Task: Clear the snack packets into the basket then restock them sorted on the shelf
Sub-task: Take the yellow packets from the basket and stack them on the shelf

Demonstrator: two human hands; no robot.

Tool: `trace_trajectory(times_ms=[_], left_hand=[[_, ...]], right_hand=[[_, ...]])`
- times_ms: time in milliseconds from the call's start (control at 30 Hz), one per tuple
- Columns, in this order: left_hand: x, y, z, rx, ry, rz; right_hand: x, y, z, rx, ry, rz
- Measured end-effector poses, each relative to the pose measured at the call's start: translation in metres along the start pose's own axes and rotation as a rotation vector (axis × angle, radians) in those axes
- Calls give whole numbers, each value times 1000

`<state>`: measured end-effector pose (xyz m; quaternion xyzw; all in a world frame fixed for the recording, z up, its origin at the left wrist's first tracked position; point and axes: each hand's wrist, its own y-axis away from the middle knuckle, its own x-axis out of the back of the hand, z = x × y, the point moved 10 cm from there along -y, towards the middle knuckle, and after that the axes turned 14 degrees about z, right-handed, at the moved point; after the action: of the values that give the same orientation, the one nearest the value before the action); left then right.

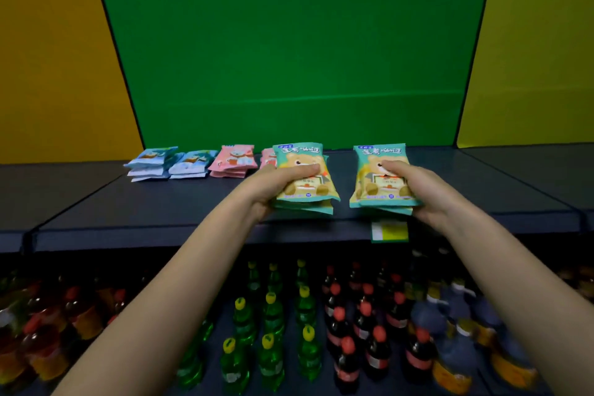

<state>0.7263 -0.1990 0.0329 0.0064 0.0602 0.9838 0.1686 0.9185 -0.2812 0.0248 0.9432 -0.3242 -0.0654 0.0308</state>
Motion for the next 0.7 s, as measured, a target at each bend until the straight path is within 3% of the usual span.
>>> trace_trajectory(times_ms=[433,700], left_hand=[[-52,-181,27,12,-182,88],[-57,-224,13,35,-363,172]], right_hand=[[-22,-174,-21,-31,100,45],[-36,-228,-2,30,459,66]])
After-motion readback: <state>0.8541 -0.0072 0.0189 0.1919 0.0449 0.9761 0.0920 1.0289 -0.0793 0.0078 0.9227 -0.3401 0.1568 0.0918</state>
